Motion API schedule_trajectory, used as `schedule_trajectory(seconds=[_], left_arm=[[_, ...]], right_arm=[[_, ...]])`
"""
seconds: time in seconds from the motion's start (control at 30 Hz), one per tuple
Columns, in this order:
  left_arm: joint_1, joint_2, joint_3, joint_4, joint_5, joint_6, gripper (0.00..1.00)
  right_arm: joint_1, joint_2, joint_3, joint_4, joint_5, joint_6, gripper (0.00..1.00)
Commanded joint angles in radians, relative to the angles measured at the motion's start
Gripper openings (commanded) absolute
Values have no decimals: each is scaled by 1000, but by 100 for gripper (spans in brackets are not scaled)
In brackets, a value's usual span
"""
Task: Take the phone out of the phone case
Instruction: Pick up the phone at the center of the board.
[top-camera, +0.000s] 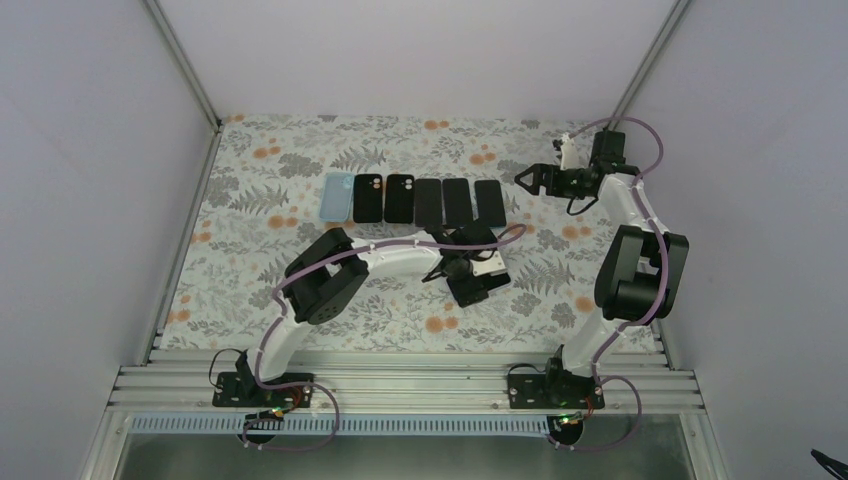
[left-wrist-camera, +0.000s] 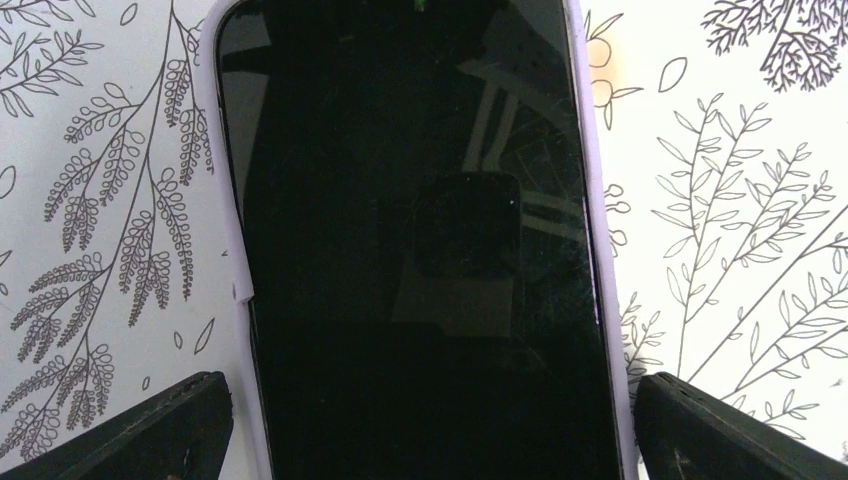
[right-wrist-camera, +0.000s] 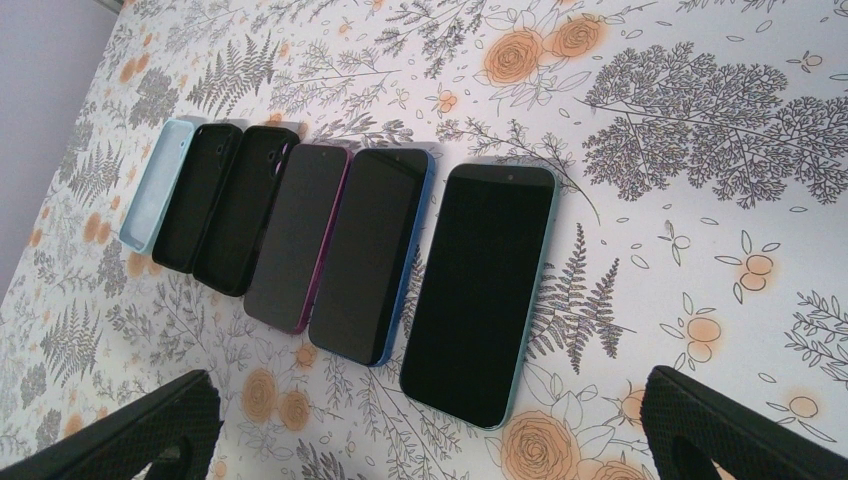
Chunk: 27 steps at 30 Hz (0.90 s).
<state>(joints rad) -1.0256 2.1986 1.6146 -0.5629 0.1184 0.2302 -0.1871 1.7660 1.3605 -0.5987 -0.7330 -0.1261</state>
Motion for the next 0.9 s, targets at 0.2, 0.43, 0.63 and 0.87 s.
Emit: schedule_trajectory(seconds=[0.2, 0.43, 0.63, 0.87], left_arm=[[3, -3, -39, -58, -95, 22, 72], [3, -74, -106, -38, -125, 44, 51], [4, -165, -168, 19, -134, 35, 39], [5, -266, -227, 114, -175, 24, 27]], right_arm=[[-18, -17, -5, 12, -34, 0, 99], [-18, -23, -3, 12, -53, -1, 99], [-18, -43, -31, 20, -121, 12, 99], [-18, -40, -123, 35, -254, 19, 99]])
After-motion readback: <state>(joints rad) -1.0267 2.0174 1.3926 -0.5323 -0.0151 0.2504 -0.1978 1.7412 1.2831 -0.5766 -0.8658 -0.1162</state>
